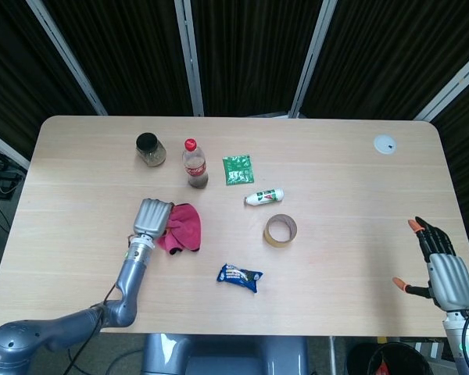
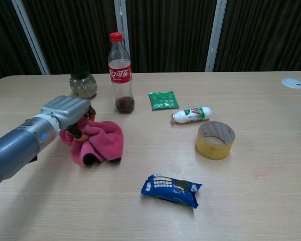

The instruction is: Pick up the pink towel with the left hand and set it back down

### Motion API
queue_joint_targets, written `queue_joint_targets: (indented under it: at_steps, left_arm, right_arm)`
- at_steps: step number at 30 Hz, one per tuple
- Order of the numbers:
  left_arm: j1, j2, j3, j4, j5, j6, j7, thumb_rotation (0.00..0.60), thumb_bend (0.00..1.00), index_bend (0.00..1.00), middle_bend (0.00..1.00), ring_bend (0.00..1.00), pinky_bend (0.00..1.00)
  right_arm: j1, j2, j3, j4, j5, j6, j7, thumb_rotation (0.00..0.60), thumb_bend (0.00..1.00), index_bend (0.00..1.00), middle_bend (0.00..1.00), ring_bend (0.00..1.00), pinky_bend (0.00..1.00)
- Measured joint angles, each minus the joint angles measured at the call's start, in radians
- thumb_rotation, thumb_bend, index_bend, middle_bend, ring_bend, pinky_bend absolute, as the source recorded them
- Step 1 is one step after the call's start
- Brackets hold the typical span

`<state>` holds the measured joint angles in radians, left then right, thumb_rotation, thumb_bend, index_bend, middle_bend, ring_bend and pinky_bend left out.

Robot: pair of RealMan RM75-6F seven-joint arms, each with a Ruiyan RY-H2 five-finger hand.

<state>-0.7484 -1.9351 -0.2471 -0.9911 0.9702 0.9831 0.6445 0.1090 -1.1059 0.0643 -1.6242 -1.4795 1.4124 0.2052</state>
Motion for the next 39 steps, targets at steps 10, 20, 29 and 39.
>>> queue_joint_targets:
  at_steps: [10,20,29,39]
  left_arm:
    - [0.075,0.122,0.023,-0.041,-0.013,0.012,-0.042,0.6,0.59,0.86,0.59,0.5,0.52]
    - [0.052,0.106,0.009,-0.132,-0.005,0.017,-0.054,0.6,0.59,0.86,0.59,0.5,0.52]
    - [-0.031,-0.026,-0.017,-0.172,-0.015,0.023,0.004,0.6,0.59,0.87,0.59,0.5,0.52]
    - [-0.122,-0.134,-0.064,-0.114,-0.015,0.019,0.032,0.6,0.59,0.87,0.59,0.5,0.52]
  right_arm:
    - [0.0,-0.004,-0.001,-0.004,-0.006,0.003,-0.019,0.6,0.02,0.0,0.0,0.0,0.0]
    - [0.0,-0.004,0.0,-0.003,-0.004,0.002,-0.013,0.6,0.02,0.0,0.0,0.0,0.0]
    - [0.002,-0.001,-0.002,0.004,-0.011,0.001,0.006,0.6,0.02,0.0,0.0,0.0,0.0]
    - [0.003,0.002,-0.002,0.004,-0.008,-0.005,0.02,0.6,0.02,0.0,0.0,0.0,0.0]
